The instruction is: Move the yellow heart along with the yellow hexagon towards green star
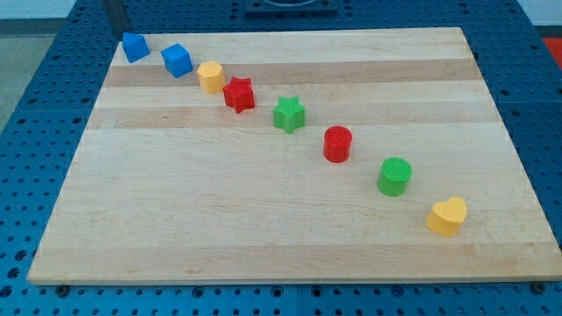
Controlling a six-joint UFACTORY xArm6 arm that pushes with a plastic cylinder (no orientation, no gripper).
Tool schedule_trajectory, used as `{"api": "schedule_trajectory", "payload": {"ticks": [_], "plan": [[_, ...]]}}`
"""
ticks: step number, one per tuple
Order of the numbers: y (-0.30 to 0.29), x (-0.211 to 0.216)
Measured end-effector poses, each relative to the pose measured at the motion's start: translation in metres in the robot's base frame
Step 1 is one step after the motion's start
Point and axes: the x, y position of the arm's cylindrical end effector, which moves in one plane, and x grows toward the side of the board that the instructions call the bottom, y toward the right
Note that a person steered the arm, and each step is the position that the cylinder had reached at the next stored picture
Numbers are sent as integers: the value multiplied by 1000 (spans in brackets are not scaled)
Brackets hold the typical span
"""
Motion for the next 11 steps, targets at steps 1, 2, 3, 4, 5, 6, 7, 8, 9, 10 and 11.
{"api": "schedule_trajectory", "payload": {"ticks": [1, 2, 3, 4, 5, 6, 7, 8, 9, 10, 11], "plan": [[-3, 7], [15, 28], [44, 47], [68, 53], [78, 53], [39, 76], [31, 119], [89, 136], [145, 132], [168, 119], [193, 117]]}}
